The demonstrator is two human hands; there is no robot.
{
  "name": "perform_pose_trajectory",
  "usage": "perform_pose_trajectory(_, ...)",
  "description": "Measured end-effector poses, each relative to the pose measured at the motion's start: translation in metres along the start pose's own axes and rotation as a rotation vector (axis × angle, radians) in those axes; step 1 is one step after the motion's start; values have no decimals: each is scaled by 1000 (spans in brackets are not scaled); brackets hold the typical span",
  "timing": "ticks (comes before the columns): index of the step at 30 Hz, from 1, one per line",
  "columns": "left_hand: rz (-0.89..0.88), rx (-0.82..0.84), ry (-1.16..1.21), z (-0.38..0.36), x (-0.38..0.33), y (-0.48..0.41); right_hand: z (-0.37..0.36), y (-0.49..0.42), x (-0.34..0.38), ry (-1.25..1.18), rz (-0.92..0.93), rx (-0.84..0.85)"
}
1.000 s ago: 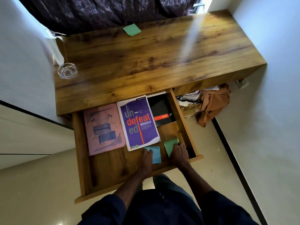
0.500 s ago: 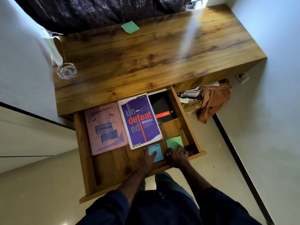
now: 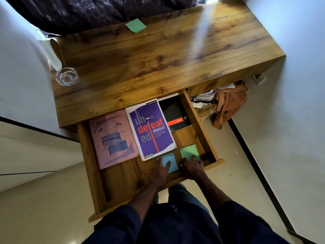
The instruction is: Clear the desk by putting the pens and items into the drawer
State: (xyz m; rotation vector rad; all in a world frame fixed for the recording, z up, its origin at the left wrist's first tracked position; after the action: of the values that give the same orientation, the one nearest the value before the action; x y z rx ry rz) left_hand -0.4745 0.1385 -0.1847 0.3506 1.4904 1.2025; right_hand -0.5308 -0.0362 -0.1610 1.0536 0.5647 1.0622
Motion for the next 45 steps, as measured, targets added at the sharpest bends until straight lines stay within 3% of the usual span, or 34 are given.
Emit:
perform_pose_trajectory(3,0,10,-29,-2,-3,0,1,1,0,-17,-14,-13)
perform_pose_trajectory(7,-44,-134,-84,-5,-14,7,-1,5,0,-153,-26,-123)
perform_pose_trajectory(9,-93,-144,-212,-3,-22,15,-1,10,0,-246,-13,-206)
perform_pose_trajectory(12,-121,-32,-459,-3,-25,17,5,24,0,-335,44,-335)
perform_pose_trajectory(15,-154,-67,-651,-4,-40,19,14,37,-3,-441,87,-424)
perform_pose_trajectory(21,-311,-155,-645,-20,-88,24,40,59,-26,-584,121,-460)
perform_pose_trajectory(31,-453,-257,-581,-69,-204,26,113,93,-132,-634,395,-456)
perform_pose_trajectory(38,-387,-365,-538,-162,-280,-2,133,100,-266,-617,439,-478)
perform_pose_trajectory(45,-400,-430,-511,-217,-349,2,157,122,-346,-553,435,-444)
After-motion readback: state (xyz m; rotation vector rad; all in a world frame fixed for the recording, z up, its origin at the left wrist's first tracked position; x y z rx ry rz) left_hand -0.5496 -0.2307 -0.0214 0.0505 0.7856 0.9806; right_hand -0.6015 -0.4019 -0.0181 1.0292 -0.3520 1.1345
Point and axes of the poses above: each hand's wrist, its own y-axis away from the middle knuckle, its own z-axis out of the back of the hand, x = y × z, the point moved 3 cm from there along -y, towards the middle knuckle, and after that the axes turned 15 degrees about x, right-handed, at the moved point
